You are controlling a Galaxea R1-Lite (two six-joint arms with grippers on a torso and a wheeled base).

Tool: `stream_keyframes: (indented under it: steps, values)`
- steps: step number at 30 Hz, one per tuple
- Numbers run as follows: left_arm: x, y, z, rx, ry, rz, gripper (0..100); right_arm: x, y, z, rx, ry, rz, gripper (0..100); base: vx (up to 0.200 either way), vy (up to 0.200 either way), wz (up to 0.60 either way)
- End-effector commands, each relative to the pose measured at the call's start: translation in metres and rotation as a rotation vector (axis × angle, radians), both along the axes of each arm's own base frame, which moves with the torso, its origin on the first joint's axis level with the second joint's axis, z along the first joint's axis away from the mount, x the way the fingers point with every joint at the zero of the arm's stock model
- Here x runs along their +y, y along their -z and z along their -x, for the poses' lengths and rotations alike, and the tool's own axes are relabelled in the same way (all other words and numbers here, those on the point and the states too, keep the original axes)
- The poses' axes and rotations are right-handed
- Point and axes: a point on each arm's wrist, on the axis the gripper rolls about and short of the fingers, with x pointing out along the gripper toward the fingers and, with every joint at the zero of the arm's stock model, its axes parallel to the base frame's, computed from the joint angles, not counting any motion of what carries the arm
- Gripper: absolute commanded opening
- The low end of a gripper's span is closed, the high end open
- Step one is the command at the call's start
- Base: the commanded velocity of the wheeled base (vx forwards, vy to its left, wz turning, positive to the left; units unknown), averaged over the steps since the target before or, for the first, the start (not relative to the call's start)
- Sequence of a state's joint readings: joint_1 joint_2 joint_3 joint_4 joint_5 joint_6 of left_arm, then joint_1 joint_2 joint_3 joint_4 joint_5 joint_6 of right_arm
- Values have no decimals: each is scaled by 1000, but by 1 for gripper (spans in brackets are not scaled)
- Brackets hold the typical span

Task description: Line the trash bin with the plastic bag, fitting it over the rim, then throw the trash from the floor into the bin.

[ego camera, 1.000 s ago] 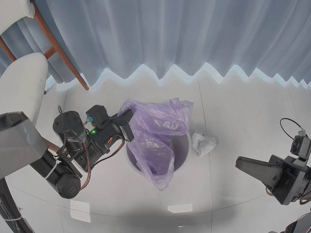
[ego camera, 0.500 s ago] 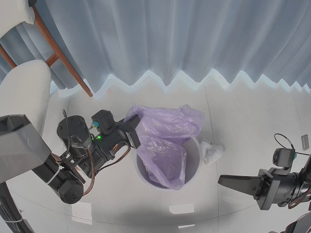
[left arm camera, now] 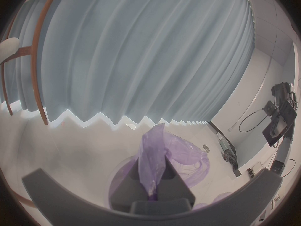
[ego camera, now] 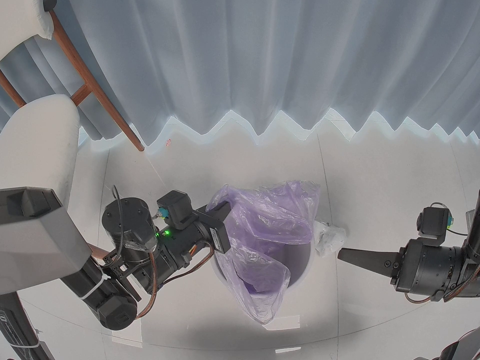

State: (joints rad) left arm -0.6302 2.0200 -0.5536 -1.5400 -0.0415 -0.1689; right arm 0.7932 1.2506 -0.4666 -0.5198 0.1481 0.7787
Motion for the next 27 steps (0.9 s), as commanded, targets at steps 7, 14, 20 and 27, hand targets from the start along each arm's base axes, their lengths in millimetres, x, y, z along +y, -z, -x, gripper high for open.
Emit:
stream_keyframes:
  steps: [7,14,20,27]
  values:
    - [-8,4,7,13,31,-8,0,1,10,-6,39,15,65,0,0,0,0]
    - [-11,8,8,23,40,-18,0,2,15,-7,60,22,118,100,0,0,0]
    - [-11,13,13,43,54,-35,0,1,15,-8,65,31,117,100,0,0,0]
    - [-13,13,17,42,65,-35,0,2,22,-18,104,65,139,100,0,0,0]
